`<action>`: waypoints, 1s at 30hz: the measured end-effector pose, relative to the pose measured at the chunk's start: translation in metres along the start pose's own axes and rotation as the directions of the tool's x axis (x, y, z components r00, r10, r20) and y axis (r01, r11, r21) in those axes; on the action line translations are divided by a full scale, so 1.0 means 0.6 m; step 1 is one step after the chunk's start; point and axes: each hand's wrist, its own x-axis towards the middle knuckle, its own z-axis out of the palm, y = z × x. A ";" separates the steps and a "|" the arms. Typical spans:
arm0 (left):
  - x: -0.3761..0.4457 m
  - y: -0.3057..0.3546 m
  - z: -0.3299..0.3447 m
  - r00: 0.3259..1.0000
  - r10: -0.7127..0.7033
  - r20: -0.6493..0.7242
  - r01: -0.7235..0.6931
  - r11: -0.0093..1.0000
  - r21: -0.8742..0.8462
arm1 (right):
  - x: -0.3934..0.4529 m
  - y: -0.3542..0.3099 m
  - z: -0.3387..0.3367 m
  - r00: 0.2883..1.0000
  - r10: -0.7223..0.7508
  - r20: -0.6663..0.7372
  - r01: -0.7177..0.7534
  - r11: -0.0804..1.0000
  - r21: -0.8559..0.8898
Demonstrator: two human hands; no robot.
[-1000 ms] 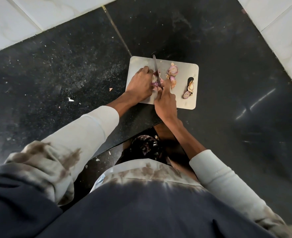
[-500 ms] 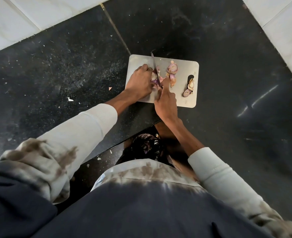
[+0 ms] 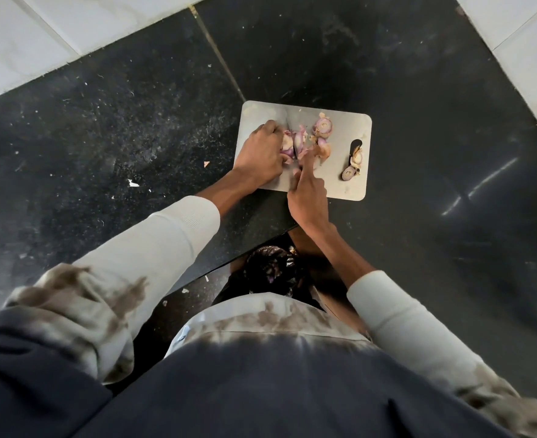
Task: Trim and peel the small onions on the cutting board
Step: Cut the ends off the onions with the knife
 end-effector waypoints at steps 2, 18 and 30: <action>-0.001 0.002 0.002 1.000 -0.004 -0.006 0.004 1.000 0.005 | -0.031 0.017 0.000 1.000 0.010 -0.007 -0.010 1.000 0.008; -0.002 0.001 -0.002 1.000 -0.002 -0.027 0.002 1.000 -0.003 | -0.092 0.040 -0.007 0.999 0.042 0.010 -0.042 0.999 -0.011; -0.014 0.005 -0.005 1.000 -0.001 -0.019 0.001 1.000 -0.011 | -0.020 0.058 -0.109 0.953 0.164 -0.254 -0.114 0.973 0.201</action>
